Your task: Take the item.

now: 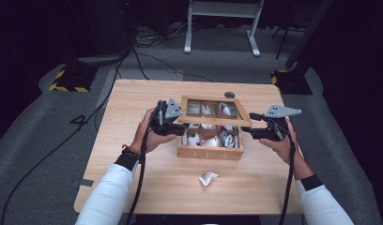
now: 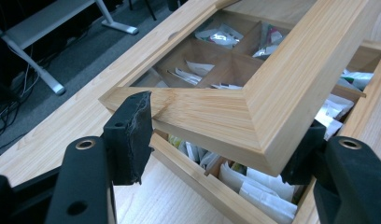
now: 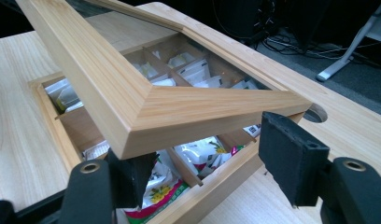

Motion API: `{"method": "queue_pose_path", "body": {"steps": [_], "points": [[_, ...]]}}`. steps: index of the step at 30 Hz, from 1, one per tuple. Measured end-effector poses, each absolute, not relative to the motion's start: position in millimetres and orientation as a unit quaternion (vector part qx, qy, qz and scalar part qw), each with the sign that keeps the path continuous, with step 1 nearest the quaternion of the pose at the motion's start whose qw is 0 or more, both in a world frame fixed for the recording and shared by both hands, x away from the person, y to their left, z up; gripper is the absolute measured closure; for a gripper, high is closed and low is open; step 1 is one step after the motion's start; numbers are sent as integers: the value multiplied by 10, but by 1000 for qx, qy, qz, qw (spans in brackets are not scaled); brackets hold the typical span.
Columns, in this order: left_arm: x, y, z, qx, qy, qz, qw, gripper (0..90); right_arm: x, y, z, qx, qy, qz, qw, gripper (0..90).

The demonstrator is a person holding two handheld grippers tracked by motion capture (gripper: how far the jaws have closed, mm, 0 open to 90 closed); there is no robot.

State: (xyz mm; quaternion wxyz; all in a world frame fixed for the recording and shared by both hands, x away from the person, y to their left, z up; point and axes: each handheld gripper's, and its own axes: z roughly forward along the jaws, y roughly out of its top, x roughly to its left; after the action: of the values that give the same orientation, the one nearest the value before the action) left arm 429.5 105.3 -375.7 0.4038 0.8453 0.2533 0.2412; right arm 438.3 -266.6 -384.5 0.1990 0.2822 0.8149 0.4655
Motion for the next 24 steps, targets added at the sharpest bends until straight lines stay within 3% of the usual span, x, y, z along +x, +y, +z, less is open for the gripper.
{"method": "queue_pose_path", "body": {"steps": [24], "points": [[4174,1067,-3872,853,245,233,398,343,4201,-2709,-3924,267,820,472,184,358]]}}
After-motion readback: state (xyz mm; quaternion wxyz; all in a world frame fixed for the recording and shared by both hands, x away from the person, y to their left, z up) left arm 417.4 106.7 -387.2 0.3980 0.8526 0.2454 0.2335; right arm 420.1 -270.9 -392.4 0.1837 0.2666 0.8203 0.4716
